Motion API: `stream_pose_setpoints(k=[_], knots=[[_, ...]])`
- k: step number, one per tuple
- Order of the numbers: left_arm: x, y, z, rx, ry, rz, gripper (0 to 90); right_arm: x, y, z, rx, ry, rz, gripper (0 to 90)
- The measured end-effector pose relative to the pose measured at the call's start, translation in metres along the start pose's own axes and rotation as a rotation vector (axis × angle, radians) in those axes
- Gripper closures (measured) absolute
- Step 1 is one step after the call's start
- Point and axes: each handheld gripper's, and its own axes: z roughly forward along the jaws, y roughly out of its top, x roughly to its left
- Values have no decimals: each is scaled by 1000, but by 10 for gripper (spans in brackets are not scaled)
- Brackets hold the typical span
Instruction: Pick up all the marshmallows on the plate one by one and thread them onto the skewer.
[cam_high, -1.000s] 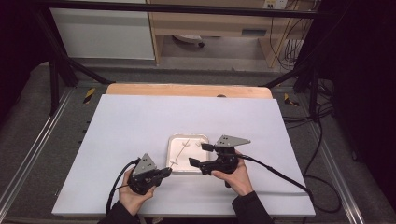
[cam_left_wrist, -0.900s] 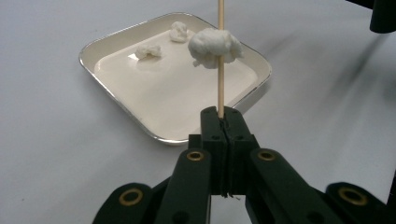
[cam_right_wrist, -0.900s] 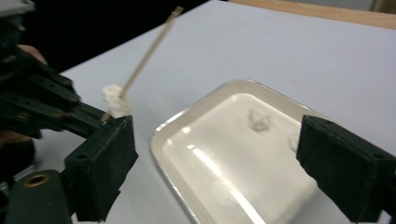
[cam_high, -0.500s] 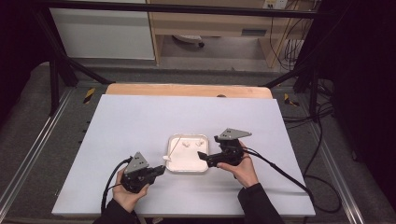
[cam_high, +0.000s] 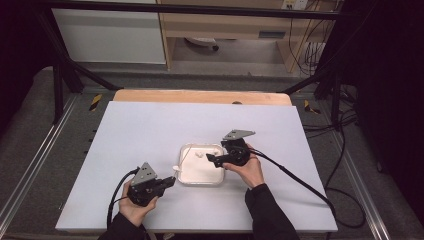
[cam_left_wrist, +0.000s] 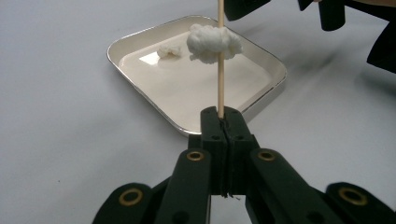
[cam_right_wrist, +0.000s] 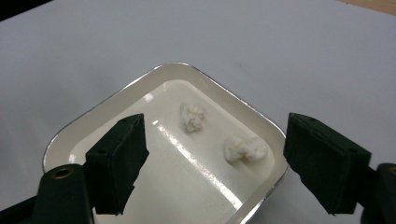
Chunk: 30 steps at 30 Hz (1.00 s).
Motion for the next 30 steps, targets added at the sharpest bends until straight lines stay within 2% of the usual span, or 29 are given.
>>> stream_pose_setpoints(k=[5,10,14,18,25,30], knots=[[0,0,0,-1,0,0,886,-3,2,16,35,-19,-29,299],[0,0,0,0,-3,3,886,-6,-1,27,54,-54,-36,390],[0,0,0,-1,-2,2,886,-8,-4,31,82,-68,-46,447],[0,0,1,1,-4,3,886,-9,-6,35,107,-88,-63,460],[0,0,0,1,-4,4,886,-10,-10,42,121,-78,-57,512],[0,0,1,2,-4,5,886,-11,-11,42,116,-97,-50,570]])
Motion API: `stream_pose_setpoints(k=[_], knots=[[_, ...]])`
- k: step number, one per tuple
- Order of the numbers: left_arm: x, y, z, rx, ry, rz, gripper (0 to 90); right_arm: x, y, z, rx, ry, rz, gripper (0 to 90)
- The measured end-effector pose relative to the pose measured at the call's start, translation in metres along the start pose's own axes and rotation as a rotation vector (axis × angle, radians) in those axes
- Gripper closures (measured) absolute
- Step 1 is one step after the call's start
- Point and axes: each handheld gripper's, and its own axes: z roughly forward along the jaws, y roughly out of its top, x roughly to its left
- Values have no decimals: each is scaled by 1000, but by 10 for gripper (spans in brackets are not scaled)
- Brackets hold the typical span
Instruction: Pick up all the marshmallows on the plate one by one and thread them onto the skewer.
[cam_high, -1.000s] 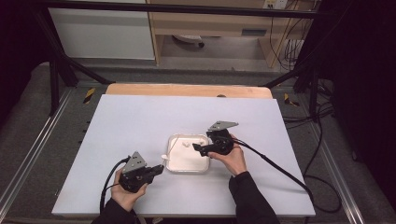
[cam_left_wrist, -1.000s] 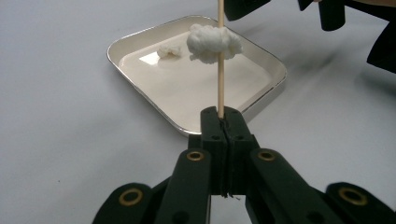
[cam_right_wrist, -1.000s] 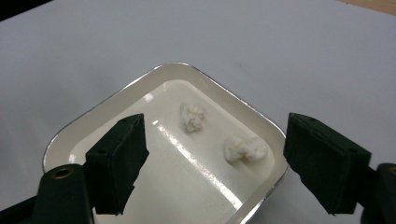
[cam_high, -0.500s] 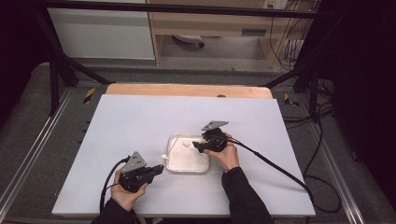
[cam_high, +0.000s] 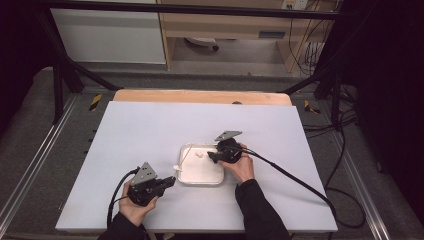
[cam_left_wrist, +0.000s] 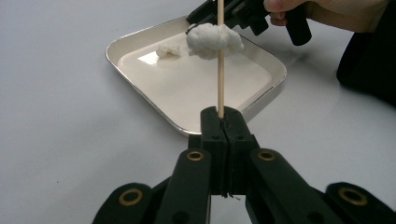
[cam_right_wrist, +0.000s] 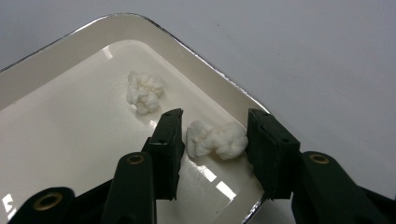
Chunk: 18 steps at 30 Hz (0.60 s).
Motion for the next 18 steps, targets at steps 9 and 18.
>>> stream_pose_setpoints(k=[9,18], knots=[[-1,0,1,0,-2,2,886,3,-1,0,-13,-12,4,664],[-1,0,1,4,-3,5,886,3,0,-5,-18,5,18,716]])
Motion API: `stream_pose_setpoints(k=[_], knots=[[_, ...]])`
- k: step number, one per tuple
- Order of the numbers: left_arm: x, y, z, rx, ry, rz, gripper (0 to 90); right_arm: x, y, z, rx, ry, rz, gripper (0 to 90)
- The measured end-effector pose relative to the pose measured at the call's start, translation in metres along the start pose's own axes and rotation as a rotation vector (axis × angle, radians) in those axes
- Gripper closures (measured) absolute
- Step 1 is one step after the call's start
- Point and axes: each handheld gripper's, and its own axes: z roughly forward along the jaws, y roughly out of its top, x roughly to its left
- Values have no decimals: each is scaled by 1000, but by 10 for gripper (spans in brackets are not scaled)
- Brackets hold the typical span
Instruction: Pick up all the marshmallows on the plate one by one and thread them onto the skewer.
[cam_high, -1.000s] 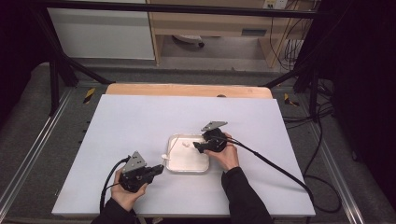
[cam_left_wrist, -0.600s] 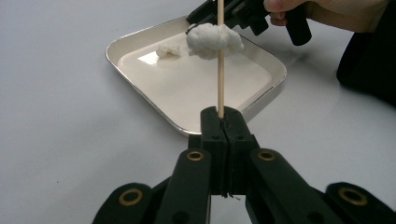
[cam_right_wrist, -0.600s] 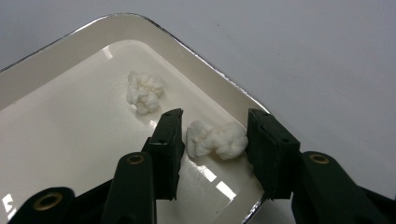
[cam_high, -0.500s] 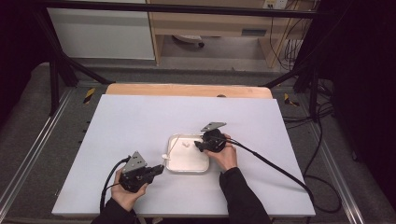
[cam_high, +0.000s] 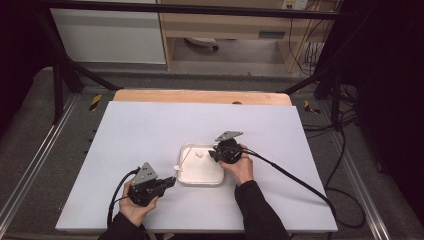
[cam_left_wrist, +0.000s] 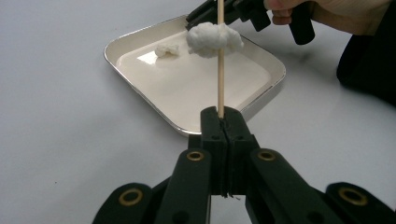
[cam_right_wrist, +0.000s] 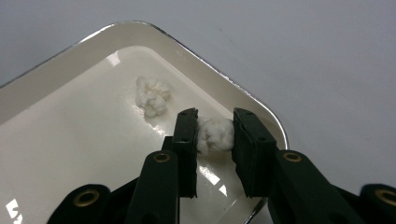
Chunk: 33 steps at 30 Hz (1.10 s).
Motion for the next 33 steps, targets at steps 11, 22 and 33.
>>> stream_pose_setpoints(k=[11,22,33], knots=[[-2,0,1,-7,-15,6,886,6,10,-34,-85,83,6,724],[-8,1,3,-4,-24,36,886,16,17,-90,-239,204,22,730],[-15,2,6,-1,-43,68,886,19,24,-120,-339,324,69,732]])
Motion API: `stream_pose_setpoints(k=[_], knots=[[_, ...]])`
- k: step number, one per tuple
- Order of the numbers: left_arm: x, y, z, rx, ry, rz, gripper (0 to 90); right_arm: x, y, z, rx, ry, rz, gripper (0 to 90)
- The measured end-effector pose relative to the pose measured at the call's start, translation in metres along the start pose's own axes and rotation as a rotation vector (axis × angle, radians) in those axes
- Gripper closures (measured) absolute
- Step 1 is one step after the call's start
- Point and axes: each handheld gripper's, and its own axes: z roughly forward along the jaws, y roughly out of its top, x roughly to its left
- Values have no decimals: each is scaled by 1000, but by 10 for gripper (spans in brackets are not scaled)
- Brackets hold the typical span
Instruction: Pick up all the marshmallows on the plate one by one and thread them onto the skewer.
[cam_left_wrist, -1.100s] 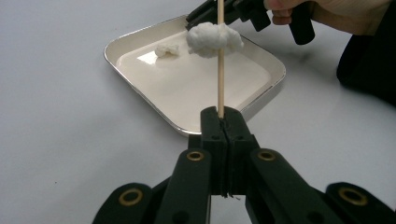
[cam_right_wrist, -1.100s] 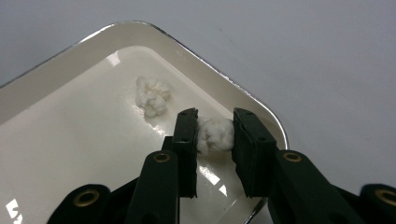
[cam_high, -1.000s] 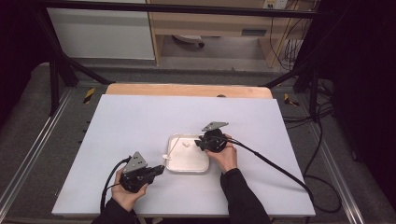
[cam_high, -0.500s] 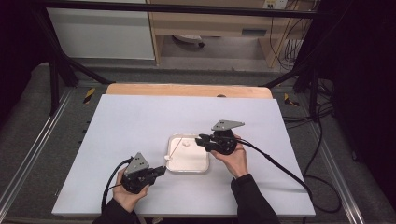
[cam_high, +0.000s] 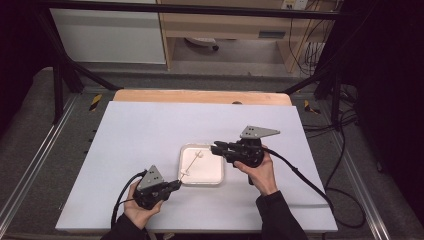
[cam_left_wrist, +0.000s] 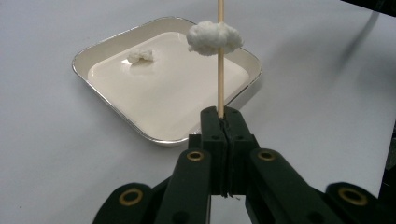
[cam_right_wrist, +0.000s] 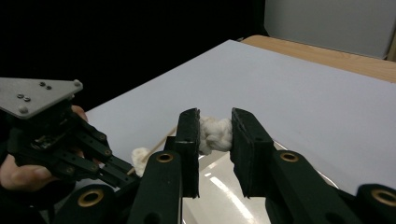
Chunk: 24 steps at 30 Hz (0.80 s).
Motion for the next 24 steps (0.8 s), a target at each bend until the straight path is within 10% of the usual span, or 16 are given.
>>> stream_pose_setpoints(k=[24], knots=[[-6,1,1,-12,-16,37,887,3,0,11,1,112,89,733]])
